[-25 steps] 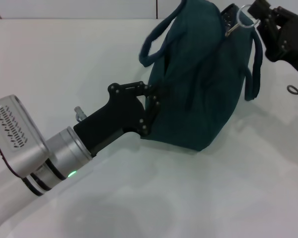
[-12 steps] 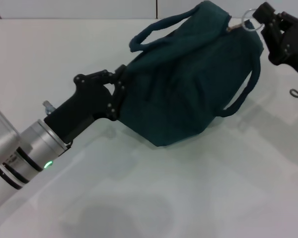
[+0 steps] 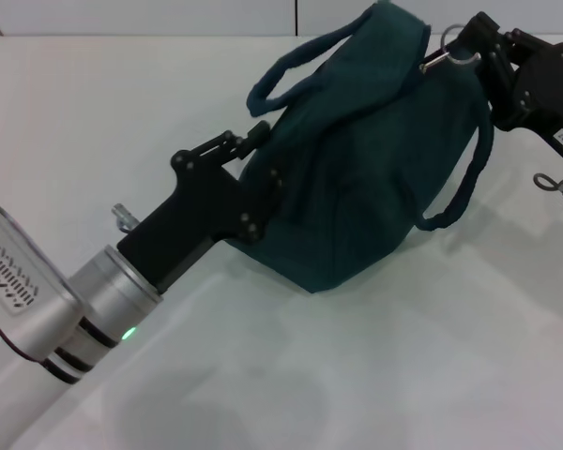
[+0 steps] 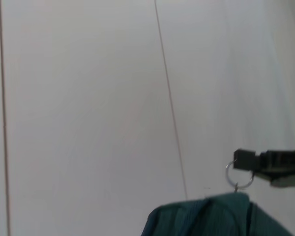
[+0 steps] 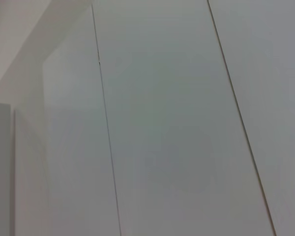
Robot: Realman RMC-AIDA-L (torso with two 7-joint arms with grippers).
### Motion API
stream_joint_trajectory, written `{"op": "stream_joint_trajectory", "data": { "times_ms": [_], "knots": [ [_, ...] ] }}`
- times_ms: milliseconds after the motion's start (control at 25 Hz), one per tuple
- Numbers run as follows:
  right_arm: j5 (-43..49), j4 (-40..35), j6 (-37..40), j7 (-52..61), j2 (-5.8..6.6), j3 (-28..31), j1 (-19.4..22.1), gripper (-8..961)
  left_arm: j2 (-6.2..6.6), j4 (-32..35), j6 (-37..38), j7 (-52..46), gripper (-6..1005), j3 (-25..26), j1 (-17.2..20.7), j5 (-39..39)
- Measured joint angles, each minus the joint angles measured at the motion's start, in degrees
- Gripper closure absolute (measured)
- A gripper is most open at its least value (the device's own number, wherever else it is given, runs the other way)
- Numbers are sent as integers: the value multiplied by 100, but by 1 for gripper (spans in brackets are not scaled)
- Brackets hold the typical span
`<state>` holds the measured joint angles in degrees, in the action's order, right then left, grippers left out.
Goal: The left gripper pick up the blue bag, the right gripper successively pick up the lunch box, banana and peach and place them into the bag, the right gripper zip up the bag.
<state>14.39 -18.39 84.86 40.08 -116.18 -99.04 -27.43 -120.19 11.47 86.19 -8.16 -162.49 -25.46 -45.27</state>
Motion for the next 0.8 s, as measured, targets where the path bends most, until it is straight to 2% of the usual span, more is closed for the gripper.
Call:
{"op": "stream_joint_trajectory", "data": {
  "times_ms": [240,440,680,800],
  "knots": [
    [3,0,-5,-1,0,-6,-8,939,8,206,11,-230,698,-7,-235,87],
    [9,25,-5,-1,0,-9,-8,938,16,231,-7,-577,426,-15,-470,104],
    [9,46,18,-1,0,-10,-8,937,8,187,-24,-563,313,-12,-529,181],
    [11,47,21,-1,0,-10,-8,937,6,180,-30,-551,462,-8,-531,183]
  ]
}}
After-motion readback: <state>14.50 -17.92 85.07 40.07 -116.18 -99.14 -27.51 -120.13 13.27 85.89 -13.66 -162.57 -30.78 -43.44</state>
